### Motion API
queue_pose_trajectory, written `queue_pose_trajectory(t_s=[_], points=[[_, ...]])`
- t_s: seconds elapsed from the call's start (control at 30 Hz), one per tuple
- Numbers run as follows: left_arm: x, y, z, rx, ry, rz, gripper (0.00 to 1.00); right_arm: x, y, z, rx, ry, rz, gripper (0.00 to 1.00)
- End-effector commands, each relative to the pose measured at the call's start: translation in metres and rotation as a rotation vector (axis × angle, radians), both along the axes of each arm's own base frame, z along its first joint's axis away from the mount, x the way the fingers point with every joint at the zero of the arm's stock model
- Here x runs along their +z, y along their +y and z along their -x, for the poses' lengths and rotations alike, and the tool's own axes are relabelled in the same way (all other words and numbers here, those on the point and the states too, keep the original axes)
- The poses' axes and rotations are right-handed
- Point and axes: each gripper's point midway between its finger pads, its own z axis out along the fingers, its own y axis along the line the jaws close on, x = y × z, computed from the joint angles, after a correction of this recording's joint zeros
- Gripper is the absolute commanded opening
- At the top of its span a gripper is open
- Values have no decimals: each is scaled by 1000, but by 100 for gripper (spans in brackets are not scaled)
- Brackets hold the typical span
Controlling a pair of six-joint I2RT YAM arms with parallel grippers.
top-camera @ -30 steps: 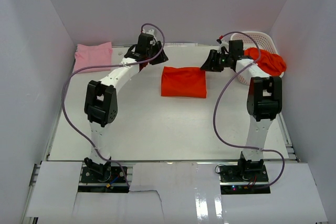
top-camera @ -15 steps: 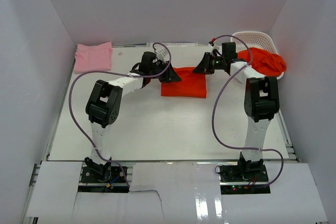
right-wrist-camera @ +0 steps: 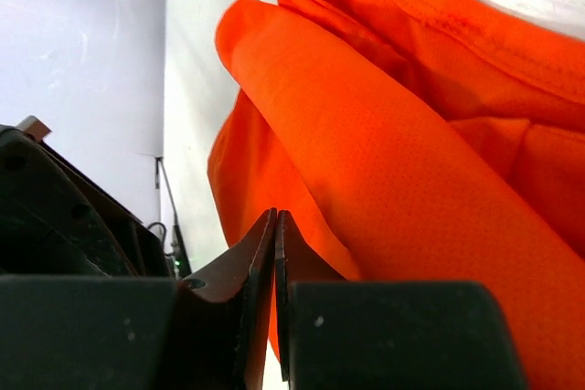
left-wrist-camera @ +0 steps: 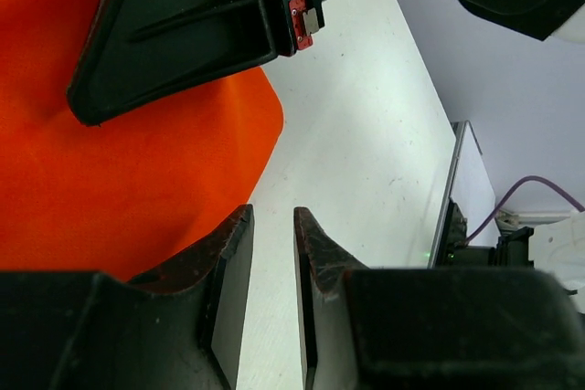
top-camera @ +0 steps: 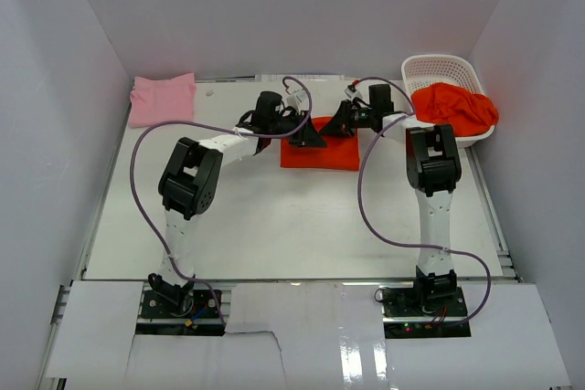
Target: Fold and stack the t-shirts
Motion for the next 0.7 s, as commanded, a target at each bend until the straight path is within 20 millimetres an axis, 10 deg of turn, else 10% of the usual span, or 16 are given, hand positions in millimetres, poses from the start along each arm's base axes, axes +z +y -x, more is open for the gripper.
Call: queue_pose_trajectory(t_s=[0.0,0.67], points=[[3,-1,0,-53,-80,10,34,23,13,0,48,-58,-92,8],[-107,28,-7,-8,48,-91,12,16,32,32,130,20,-118,8]])
